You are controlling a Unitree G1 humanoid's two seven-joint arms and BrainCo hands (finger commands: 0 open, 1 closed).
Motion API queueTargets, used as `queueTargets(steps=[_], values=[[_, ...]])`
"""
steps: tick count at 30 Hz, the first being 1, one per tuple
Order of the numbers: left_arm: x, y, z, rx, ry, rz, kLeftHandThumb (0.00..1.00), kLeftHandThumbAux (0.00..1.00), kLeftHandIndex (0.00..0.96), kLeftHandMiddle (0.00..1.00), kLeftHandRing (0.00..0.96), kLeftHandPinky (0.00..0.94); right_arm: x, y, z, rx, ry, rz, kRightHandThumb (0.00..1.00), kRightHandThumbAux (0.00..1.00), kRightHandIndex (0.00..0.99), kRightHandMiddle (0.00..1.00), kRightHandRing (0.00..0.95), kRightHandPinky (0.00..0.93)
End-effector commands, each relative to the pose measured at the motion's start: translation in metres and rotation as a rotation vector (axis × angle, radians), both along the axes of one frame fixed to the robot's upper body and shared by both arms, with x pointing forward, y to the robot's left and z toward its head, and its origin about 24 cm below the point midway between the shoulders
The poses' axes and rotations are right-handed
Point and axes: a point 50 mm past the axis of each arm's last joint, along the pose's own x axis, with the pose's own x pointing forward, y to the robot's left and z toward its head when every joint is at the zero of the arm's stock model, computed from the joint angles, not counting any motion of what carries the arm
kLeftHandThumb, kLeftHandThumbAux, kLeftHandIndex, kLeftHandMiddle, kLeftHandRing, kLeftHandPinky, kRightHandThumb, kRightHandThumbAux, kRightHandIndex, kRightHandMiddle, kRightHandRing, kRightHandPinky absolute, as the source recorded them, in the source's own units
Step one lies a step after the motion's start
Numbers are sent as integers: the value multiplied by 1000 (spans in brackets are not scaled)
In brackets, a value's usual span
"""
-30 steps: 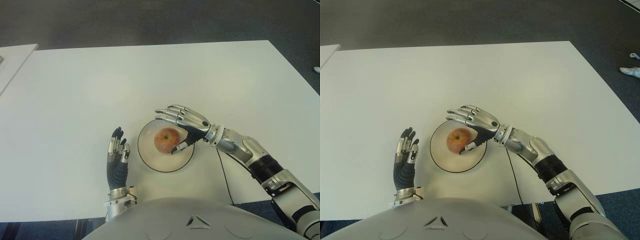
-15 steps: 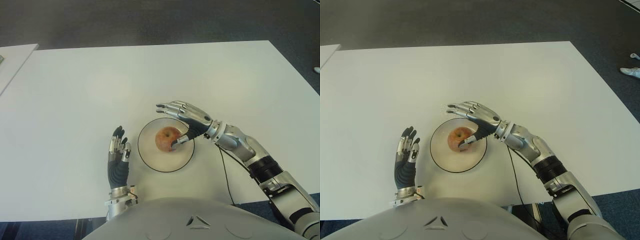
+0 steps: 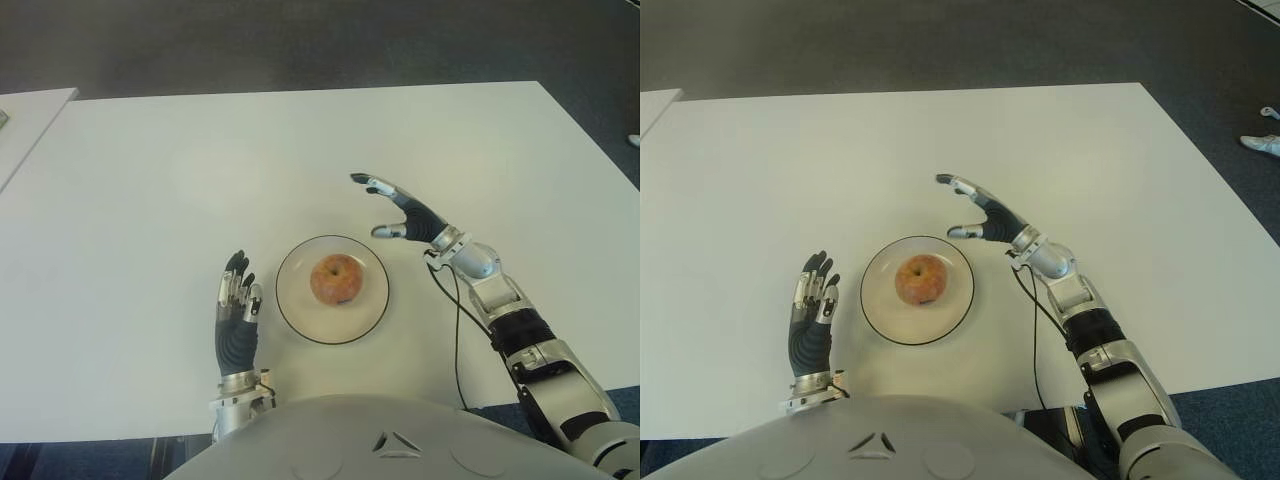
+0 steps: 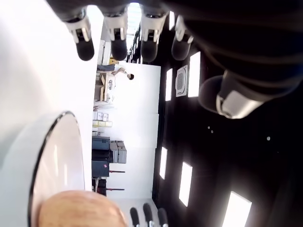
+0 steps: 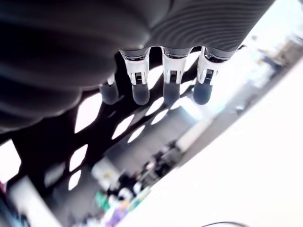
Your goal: Put the apples into the plate.
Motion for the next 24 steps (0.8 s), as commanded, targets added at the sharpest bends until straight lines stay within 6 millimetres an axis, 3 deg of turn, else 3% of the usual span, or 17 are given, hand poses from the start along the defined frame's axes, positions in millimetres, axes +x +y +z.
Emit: queueTargets(steps=[1,10,24], values=[[6,4,-2,42,17,48,54,426,11,0,0,38,-23,-27,-43,281,352,-165,41,372,52,60,22,46],[10,16,-11,120,58,44,44,421,0,0,0,13,-24,-34,-46,346,412,-247,20,381,62,88,50,60],[16,32,-22,167,82,78,43,433,0,0,0,0,-31,-56,-53,313,312,-324,76,402,55,59,25,39]])
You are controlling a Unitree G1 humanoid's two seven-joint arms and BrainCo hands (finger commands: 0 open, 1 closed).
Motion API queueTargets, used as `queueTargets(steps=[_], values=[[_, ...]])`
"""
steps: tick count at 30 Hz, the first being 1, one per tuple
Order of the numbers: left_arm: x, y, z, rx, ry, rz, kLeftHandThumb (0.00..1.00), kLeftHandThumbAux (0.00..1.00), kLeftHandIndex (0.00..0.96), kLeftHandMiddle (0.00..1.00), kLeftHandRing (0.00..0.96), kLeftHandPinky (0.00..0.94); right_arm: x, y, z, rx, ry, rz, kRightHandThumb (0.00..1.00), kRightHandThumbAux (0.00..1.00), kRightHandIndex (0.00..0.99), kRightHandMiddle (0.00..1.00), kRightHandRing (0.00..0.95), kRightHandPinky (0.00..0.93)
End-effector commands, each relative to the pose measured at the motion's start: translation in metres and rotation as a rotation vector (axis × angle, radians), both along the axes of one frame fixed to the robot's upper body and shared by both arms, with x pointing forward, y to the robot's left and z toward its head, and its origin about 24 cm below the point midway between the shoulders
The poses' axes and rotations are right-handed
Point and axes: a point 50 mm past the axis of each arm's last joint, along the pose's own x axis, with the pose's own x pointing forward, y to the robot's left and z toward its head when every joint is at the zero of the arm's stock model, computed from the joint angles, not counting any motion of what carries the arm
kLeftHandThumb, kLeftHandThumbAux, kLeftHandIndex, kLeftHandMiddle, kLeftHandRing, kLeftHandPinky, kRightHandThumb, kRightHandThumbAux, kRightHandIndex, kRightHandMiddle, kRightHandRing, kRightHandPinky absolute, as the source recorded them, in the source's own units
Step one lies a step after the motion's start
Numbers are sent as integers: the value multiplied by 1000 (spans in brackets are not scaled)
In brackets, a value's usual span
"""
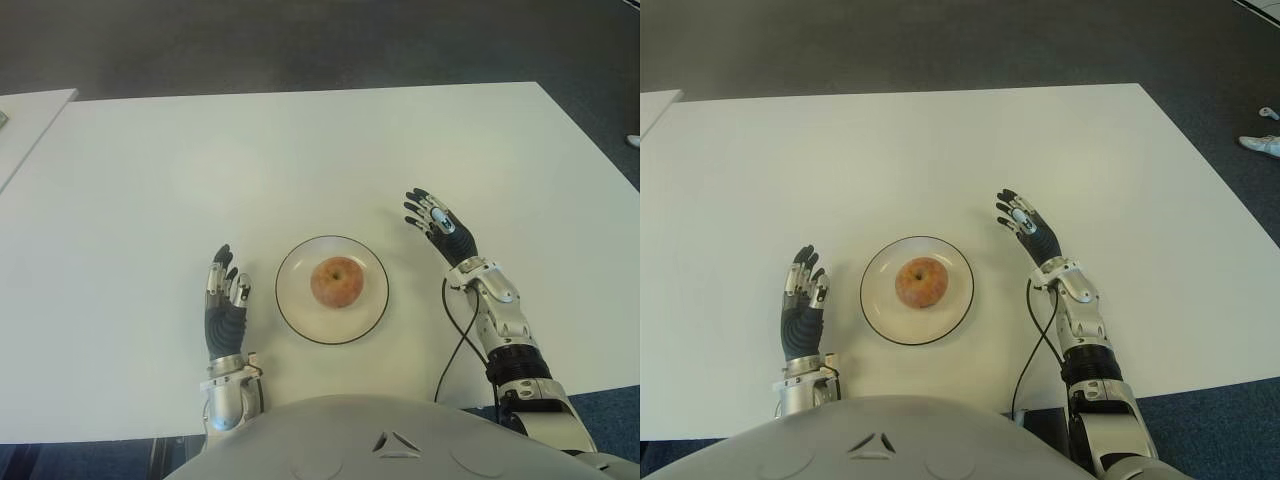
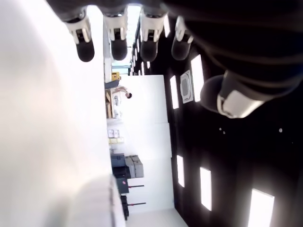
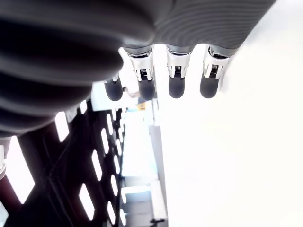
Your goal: Put the apples into the plate.
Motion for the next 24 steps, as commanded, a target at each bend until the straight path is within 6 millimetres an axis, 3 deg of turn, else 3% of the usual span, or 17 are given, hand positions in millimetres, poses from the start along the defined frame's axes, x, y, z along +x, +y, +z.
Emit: queueTargets(steps=[1,8,14,24], values=[[1,4,-4,24,8,2,44,433,0,0,0,0,-7,-5,-8,-21,-8,-12,79,405,55,57,23,38],[3,9,-8,21,23,-3,50,447,0,0,0,0,-25,-9,-24,-29,-14,-32,115,443,69,61,30,67],[3,9,-10,17,36,-12,53,447,0,0,0,0,-41,11,-42,-25,0,-35,152,485,89,74,45,80],[5,9,-11,30,48,-25,53,437,0,0,0,17,-38,18,-47,3,4,-52,176,530,112,90,58,79]])
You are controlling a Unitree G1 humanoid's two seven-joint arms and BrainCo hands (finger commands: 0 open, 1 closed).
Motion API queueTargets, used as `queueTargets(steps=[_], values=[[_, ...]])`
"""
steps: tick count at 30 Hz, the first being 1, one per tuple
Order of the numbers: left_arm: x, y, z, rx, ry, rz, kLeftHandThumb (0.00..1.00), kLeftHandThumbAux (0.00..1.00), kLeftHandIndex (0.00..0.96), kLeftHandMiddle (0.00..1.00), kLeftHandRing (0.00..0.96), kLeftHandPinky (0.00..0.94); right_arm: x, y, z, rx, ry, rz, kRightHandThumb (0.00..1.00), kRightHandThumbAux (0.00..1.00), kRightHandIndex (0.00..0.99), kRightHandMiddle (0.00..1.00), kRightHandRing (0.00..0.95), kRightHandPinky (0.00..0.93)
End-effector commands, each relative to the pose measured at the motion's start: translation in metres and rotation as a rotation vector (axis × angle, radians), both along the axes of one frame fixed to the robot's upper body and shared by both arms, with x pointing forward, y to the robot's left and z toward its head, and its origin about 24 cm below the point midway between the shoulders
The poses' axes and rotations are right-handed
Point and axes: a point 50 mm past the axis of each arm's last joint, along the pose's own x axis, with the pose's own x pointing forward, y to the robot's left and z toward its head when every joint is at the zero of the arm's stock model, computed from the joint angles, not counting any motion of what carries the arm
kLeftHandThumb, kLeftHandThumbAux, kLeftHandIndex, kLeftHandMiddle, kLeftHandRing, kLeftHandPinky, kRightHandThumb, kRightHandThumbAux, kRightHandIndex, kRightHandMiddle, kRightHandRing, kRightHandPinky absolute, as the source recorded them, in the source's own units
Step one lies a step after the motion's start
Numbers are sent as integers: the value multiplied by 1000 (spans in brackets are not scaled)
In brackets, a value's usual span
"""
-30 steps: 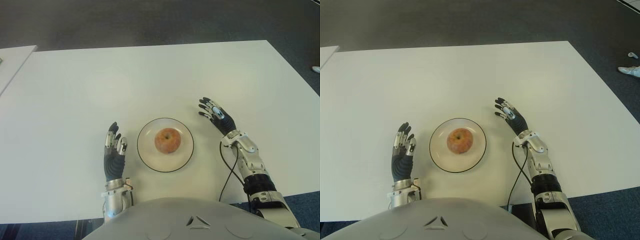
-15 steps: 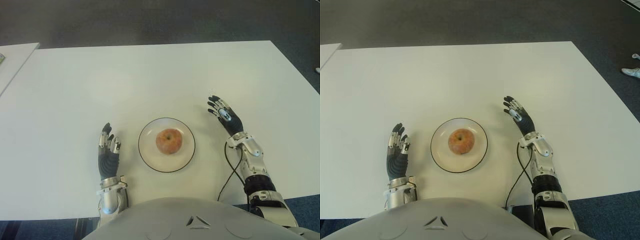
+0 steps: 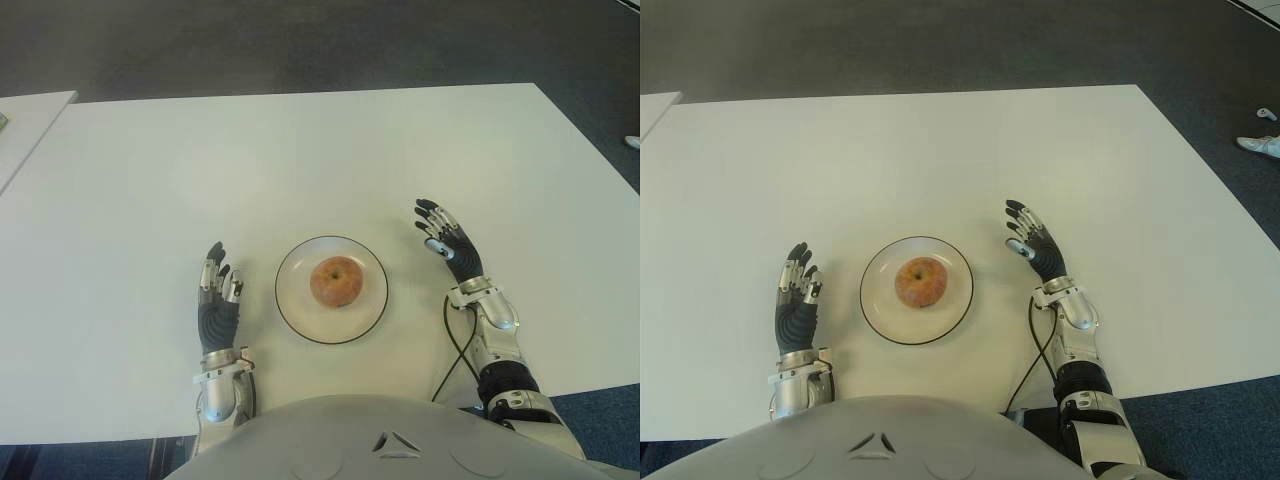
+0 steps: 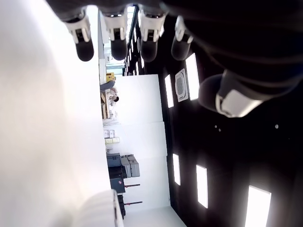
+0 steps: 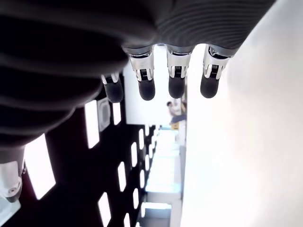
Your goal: Put the apples into the plate.
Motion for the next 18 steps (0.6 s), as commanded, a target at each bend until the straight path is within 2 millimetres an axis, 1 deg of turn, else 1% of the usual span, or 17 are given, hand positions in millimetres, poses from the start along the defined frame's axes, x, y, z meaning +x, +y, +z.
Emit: queueTargets(steps=[1,6,10,18], values=[[-3,1,-9,9,68,-22,53,438,0,0,0,20,-14,12,-27,70,125,-16,180,535,111,90,57,78],[-3,1,-9,11,71,-31,50,437,0,0,0,26,-13,16,-28,86,125,-12,190,550,104,97,61,80],[-3,2,-8,18,76,-46,41,430,0,0,0,30,-12,28,-27,100,113,-11,202,558,99,99,64,82],[-2,4,-9,14,92,-64,38,431,0,0,0,21,-14,32,-28,60,99,-21,200,543,90,89,54,74]])
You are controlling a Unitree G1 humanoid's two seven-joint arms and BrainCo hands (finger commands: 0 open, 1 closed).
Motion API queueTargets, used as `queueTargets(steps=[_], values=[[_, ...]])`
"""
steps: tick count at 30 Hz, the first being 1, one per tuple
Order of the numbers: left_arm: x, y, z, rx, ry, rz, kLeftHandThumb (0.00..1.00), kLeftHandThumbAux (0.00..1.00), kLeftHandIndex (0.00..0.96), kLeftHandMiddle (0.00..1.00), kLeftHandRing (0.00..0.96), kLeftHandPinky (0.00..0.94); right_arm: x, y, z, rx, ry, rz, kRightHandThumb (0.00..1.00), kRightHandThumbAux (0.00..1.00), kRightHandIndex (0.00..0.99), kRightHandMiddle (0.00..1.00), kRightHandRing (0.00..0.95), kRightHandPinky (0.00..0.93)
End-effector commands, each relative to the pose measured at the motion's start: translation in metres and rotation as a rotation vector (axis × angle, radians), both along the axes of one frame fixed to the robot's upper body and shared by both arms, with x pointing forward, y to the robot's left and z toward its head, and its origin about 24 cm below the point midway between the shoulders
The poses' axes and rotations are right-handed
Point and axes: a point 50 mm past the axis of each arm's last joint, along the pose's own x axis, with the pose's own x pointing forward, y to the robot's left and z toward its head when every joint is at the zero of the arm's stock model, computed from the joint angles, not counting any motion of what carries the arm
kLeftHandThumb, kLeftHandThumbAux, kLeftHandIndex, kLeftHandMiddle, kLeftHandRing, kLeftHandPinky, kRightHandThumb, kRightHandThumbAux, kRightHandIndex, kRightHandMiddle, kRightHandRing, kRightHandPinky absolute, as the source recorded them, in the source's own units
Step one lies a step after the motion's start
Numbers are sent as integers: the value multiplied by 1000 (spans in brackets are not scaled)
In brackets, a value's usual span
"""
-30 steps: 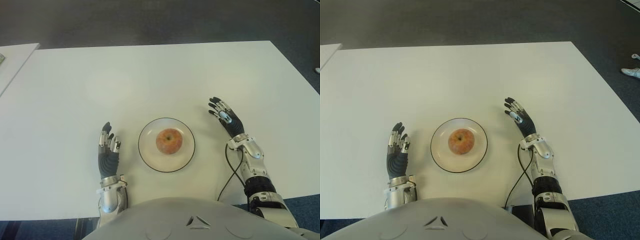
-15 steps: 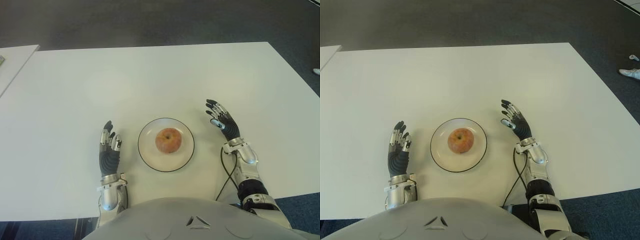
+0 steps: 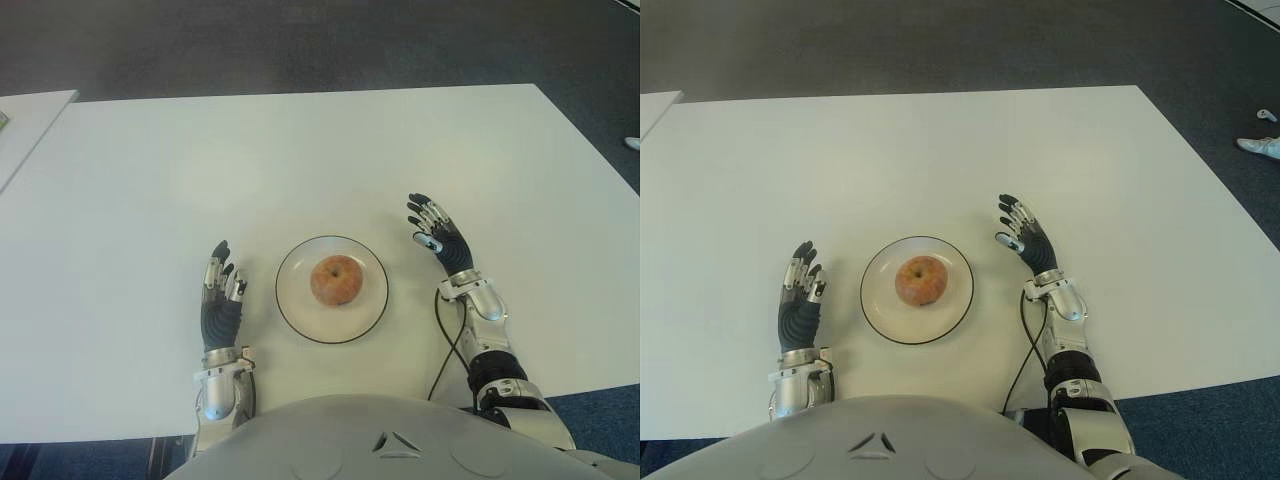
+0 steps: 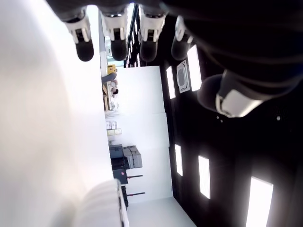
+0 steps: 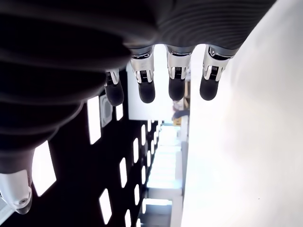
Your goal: Put the apples into the plate.
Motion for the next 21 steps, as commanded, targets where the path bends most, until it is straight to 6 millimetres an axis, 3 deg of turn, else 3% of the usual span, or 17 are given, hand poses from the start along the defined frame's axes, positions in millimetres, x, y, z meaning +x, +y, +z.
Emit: queueTargets(steps=[1,13,21], values=[[-4,3,-9,4,68,-19,38,430,0,0,0,20,-23,17,-28,54,109,-13,199,541,91,88,52,70],[-2,2,-9,11,63,-31,34,444,0,0,0,22,-26,25,-31,57,116,-17,207,553,107,95,56,72],[-1,3,-10,57,24,-57,54,447,0,0,0,30,-34,34,-30,68,118,-66,150,557,45,43,14,30]])
